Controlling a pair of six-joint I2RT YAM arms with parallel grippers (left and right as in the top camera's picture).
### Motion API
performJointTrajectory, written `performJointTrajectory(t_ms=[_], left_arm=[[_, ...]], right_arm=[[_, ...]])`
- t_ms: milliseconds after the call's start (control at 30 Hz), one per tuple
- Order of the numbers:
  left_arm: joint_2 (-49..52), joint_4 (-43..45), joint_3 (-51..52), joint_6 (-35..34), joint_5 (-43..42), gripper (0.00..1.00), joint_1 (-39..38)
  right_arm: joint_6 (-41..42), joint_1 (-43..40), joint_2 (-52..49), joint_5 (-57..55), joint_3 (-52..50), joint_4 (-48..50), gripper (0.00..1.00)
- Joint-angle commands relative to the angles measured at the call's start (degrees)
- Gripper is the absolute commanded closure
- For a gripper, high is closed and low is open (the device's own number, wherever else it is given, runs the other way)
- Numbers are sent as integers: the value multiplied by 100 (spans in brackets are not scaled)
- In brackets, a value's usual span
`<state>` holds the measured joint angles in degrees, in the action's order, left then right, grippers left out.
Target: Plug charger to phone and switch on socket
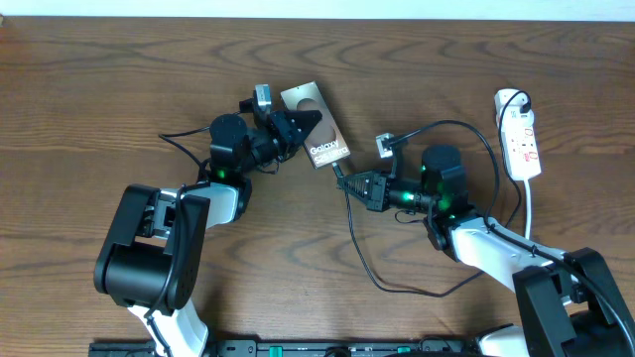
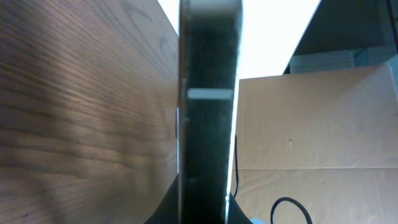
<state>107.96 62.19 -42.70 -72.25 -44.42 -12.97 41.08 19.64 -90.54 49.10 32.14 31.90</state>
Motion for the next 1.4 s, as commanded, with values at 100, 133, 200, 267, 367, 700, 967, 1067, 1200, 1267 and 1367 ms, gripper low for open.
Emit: performJointTrajectory(t_ms=[100, 133, 200, 267, 367, 700, 967, 1067, 1200, 1267, 1367], left_arm=[[-79, 116, -83, -76, -72, 93, -24], [-79, 118, -83, -81, -72, 93, -24], [-79, 223, -83, -103, -70, 93, -24], [-79, 334, -83, -203, -46, 93, -24], [-79, 352, -83, -223, 11, 93, -28], [-79, 348, -81, -173, 15, 93, -35], [-79, 348, -81, -85, 166, 93, -33], [-79, 348, -81, -63, 168, 93, -33], [-79, 350, -81, -68, 166, 93, -35], [-79, 350, -81, -70, 164, 93, -35], [-79, 350, -81, -70, 164, 93, -35]], right_arm=[[68, -160, -50, -72, 98, 7, 99], [70, -157, -52, -72, 98, 7, 99], [68, -155, -55, -72, 98, 7, 99], [70, -155, -55, -72, 98, 11, 99], [116, -155, -55, -68, 98, 26, 99], [284, -155, -55, 219, 98, 221, 99], [306, -162, -55, 400, 98, 221, 99], [306, -162, -55, 396, 98, 221, 99], [306, -162, -55, 323, 98, 219, 99], [306, -168, -55, 275, 98, 219, 99], [306, -216, -55, 225, 98, 219, 99]])
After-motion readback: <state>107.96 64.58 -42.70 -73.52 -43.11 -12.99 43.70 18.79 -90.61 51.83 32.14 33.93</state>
